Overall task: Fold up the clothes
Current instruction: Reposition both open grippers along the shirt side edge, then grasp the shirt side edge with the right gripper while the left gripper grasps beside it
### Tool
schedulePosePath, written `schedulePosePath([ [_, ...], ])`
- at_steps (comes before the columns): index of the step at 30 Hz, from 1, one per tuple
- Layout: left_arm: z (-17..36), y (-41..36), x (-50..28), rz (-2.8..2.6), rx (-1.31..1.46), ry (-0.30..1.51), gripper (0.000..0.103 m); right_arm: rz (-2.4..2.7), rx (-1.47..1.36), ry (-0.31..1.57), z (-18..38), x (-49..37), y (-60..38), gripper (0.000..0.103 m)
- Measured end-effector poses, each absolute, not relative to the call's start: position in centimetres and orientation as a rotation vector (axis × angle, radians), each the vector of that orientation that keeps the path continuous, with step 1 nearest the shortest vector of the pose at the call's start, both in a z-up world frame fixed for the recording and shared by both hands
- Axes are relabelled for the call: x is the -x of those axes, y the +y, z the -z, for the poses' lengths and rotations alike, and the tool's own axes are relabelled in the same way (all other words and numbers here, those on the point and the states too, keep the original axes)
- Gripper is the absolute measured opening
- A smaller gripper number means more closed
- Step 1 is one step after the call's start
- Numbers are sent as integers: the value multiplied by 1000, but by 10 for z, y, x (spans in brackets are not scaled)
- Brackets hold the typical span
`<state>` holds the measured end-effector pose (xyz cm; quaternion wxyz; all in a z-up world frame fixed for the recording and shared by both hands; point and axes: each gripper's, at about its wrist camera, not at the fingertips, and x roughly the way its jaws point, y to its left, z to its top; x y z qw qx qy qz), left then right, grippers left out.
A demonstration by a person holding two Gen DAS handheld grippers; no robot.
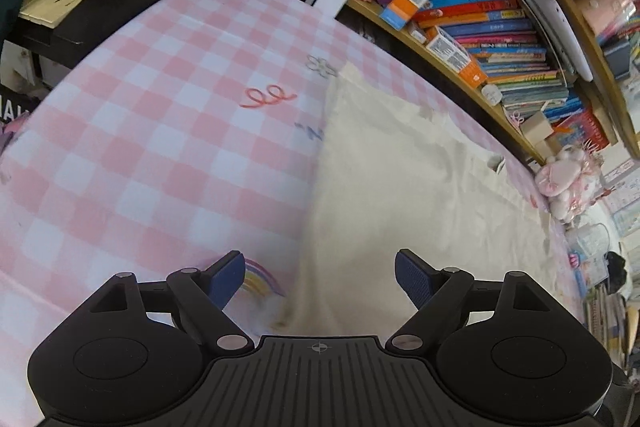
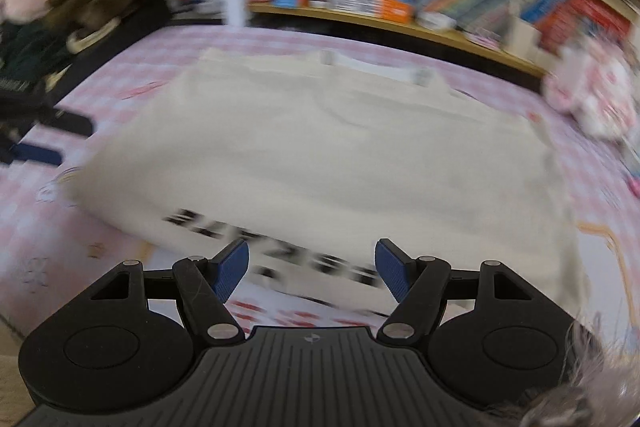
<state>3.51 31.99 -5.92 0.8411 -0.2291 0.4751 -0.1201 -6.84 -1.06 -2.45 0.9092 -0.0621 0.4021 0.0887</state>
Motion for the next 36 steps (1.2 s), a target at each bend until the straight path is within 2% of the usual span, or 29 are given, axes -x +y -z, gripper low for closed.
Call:
schedulePosePath([
  [7, 81, 364, -51, 334, 725, 1071, 85, -367, 291, 845, 32, 49, 81, 68],
  [15, 97, 371, -56, 420, 851, 1127, 85, -620, 514, 853, 45, 36, 169, 65],
  [17, 98, 371, -57, 438, 871, 1135, 85, -649, 541, 868, 50, 30, 184, 60],
  [18, 99, 371, -58, 447, 881, 1139, 85, -647, 541, 881, 53, 27, 187, 55],
  [19, 100, 371, -58, 456, 890, 1145, 85, -645, 540, 894, 56, 24, 191, 46],
  [21, 102, 370, -60, 468, 901, 1155, 85, -641, 539, 920, 61, 18, 198, 37],
  [24, 106, 368, -63, 479, 914, 1173, 85, -604, 517, 927, 62, 11, 195, 10],
  [25, 107, 368, -64, 483, 923, 1178, 85, -589, 505, 924, 61, 9, 192, 6],
  [30, 118, 358, -74, 543, 1037, 1213, 85, -566, 389, 851, 33, 11, 174, 5],
  [36, 131, 338, -82, 614, 1137, 1238, 85, -558, 295, 851, 16, 6, 161, 5],
])
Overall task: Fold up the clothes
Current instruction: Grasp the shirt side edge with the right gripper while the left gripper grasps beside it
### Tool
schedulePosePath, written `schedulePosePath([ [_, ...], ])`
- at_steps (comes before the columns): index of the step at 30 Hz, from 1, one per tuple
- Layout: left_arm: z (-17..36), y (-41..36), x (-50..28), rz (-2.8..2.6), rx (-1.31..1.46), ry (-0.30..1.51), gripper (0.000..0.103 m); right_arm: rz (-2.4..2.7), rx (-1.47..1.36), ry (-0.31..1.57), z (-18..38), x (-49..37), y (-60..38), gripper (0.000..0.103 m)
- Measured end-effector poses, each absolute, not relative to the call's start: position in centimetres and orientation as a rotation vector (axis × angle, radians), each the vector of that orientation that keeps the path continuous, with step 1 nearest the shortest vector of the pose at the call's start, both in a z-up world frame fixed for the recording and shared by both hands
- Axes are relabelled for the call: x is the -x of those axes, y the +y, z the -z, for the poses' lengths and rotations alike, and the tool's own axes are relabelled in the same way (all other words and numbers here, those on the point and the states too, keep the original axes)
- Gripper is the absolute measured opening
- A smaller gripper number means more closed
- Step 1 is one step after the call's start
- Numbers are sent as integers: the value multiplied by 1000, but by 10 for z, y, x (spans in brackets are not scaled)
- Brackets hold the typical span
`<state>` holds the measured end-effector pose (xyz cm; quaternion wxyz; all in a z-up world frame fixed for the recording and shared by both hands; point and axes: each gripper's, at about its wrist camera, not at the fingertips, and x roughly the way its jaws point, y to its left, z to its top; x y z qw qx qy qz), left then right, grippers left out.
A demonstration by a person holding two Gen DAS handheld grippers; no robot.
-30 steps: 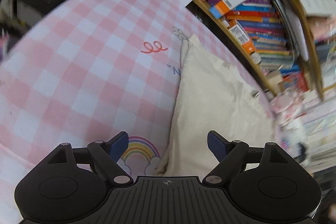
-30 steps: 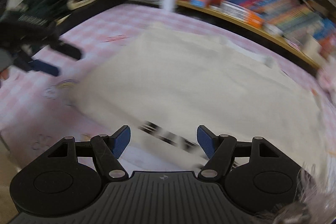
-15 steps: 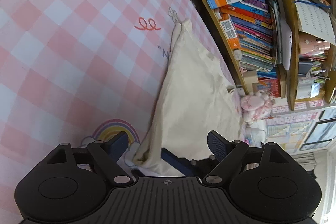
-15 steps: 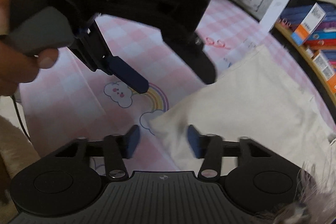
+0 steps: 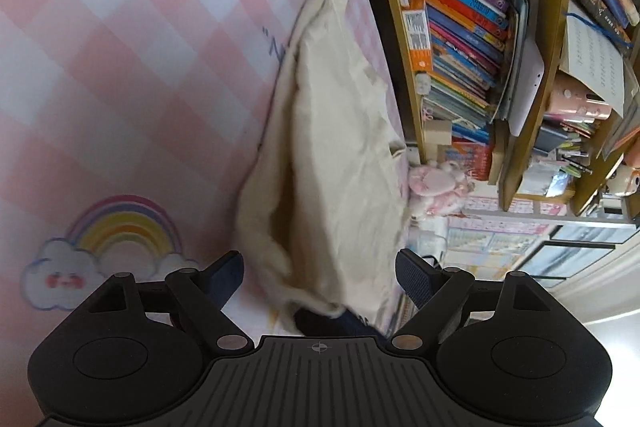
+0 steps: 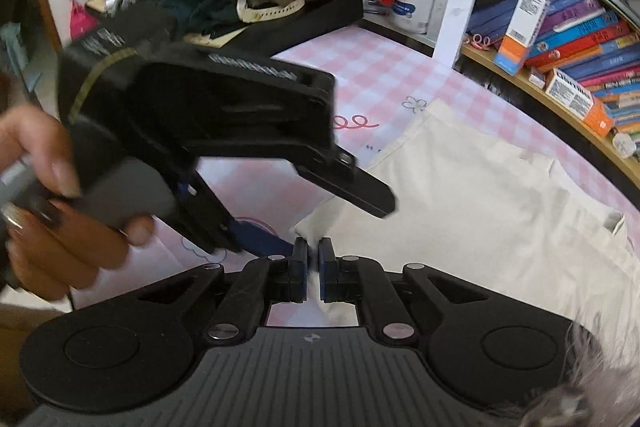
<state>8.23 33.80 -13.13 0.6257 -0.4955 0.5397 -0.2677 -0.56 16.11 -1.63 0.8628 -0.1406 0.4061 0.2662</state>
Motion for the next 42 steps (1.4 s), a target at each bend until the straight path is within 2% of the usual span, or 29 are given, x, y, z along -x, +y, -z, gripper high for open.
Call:
schedulePosePath([
  [2, 134, 336, -83, 614, 1149, 1239, 85, -569, 282, 872, 17, 7, 160, 5],
  [3, 135, 336, -83, 612, 1156, 1238, 85, -567, 278, 875, 17, 8, 159, 16],
  [4, 136, 337, -82, 611, 1163, 1236, 85, -555, 274, 869, 16, 13, 156, 39],
  [5, 136, 338, -82, 609, 1169, 1233, 84, -540, 270, 857, 15, 17, 153, 49],
  [6, 137, 338, -82, 608, 1176, 1231, 84, -526, 264, 842, 13, 20, 149, 55],
  [11, 141, 339, -81, 596, 1187, 1231, 82, -476, 195, 850, 9, 22, 126, 55],
  [15, 141, 341, -82, 599, 1195, 1231, 82, -407, 124, 866, 11, 19, 102, 64],
  [26, 141, 343, -80, 614, 1186, 1221, 82, -122, -49, 938, 14, -24, 41, 76],
  [29, 141, 344, -79, 610, 1176, 1215, 77, -62, -53, 979, 16, -44, 36, 82],
  [32, 143, 345, -78, 598, 1163, 1218, 67, -49, -56, 1014, 17, -64, 37, 83],
  [34, 146, 345, -76, 577, 1153, 1232, 48, -49, -58, 1035, 18, -78, 39, 83],
  [35, 148, 345, -75, 565, 1143, 1246, 41, -51, -59, 1044, 18, -85, 41, 83],
  [37, 148, 343, -72, 553, 1104, 1252, 14, -71, -48, 1053, 16, -102, 51, 83],
  [40, 143, 340, -67, 546, 1030, 1242, 6, -103, -28, 1068, 13, -126, 68, 83],
  [42, 132, 337, -66, 574, 979, 1200, 6, -131, 1, 1076, 11, -142, 85, 83],
])
